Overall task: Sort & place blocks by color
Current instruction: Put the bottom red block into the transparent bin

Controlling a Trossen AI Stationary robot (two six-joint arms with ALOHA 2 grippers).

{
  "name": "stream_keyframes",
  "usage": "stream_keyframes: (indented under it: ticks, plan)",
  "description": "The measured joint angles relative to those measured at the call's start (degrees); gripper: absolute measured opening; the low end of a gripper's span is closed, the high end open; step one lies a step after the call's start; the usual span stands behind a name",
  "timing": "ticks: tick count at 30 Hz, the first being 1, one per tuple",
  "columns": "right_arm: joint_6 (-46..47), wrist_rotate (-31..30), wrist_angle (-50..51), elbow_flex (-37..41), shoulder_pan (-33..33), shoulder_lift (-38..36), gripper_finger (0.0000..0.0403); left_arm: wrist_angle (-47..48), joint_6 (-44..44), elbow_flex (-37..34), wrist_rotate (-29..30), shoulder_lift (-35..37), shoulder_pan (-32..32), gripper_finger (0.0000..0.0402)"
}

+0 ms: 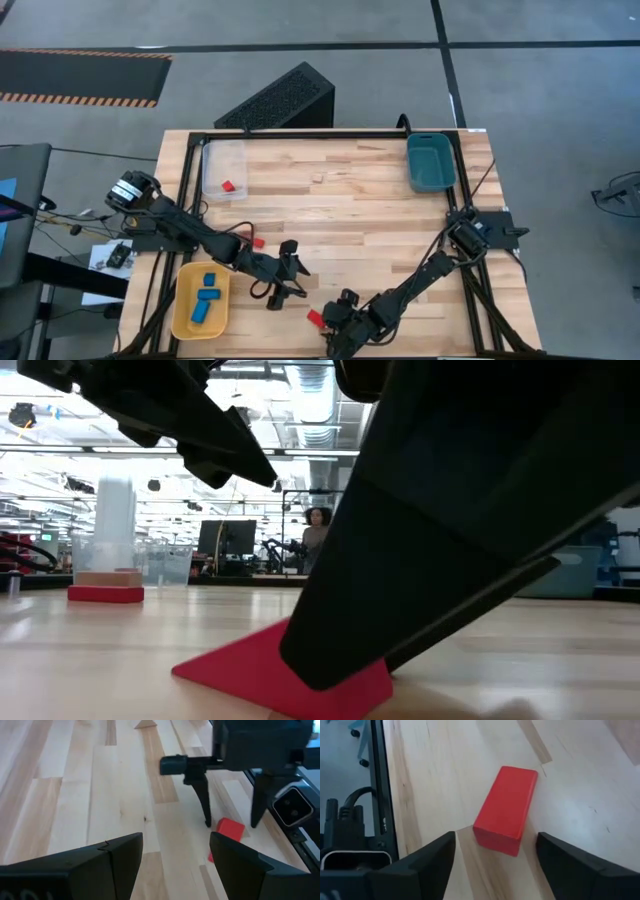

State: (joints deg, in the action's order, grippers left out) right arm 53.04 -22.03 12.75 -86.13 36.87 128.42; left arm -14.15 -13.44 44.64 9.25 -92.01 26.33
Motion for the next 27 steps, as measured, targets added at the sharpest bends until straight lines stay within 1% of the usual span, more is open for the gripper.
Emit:
stream_keyframes:
  ticks: [11, 16, 21, 23, 27]
  plan:
    - [-0.35, -1.26, 0.31, 0.07, -2.25, 0.00, 0.0247, 1.49, -1.28, 0.00, 0.09, 0.00, 0.69, 0.0219]
    - [-0.42, -1.78, 0.42, 0.11, -2.37, 0.00, 0.0203, 1.49, -1.26, 0.00, 0.16, 0.00, 0.69, 0.0219]
    - [-0.55, -0.94, 0.58, 0.11, -2.49, 0.00, 0.0155, 1.74, -1.26, 0.00, 0.17, 0.00, 0.69, 0.0219]
    - [-0.59, -0.80, 0.75, 0.11, -2.50, -0.42, 0.0142, 1.77, -1.26, 0.00, 0.18, 0.00, 0.69, 0.0219]
    - [-1.14, -0.24, 2.29, 0.28, -2.76, -2.05, 0.0136, 1.75, -2.48, 0.00, -0.73, 0.00, 0.69, 0.0219]
